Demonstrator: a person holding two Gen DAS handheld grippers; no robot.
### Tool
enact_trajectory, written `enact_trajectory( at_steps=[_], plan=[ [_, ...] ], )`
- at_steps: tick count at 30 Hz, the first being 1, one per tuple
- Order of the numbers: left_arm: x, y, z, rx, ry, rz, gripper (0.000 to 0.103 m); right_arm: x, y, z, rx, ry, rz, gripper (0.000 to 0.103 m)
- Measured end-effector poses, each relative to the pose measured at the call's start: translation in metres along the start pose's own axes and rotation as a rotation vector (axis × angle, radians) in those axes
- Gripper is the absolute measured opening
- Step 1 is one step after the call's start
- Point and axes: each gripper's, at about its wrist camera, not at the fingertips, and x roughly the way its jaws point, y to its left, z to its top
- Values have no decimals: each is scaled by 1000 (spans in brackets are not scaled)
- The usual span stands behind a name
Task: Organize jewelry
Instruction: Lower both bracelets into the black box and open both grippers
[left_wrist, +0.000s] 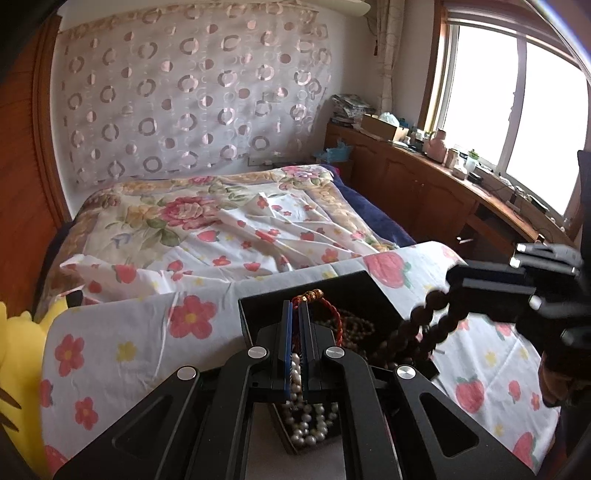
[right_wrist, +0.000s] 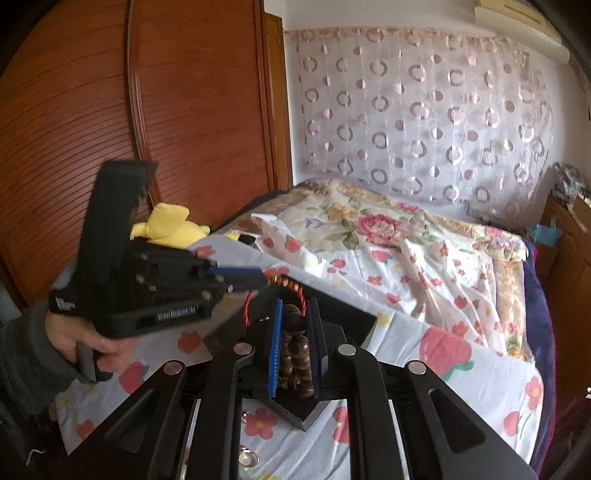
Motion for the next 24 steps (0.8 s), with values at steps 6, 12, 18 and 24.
enact_trajectory(
  at_steps=[6, 12, 18, 24],
  plan=[
    [16, 2, 10, 11, 13, 9, 2, 13, -2, -12, 7, 47, 10, 16],
    [31, 2, 14, 20, 32, 20, 2, 6, -3, -20, 13, 43, -8, 16],
    [40, 4, 10, 13, 49, 38, 2, -7, -6, -35, 30, 46, -41, 16],
    [31, 4, 6, 3, 38, 51, 17, -14, -4, -58, 51, 71, -66, 16]
  ],
)
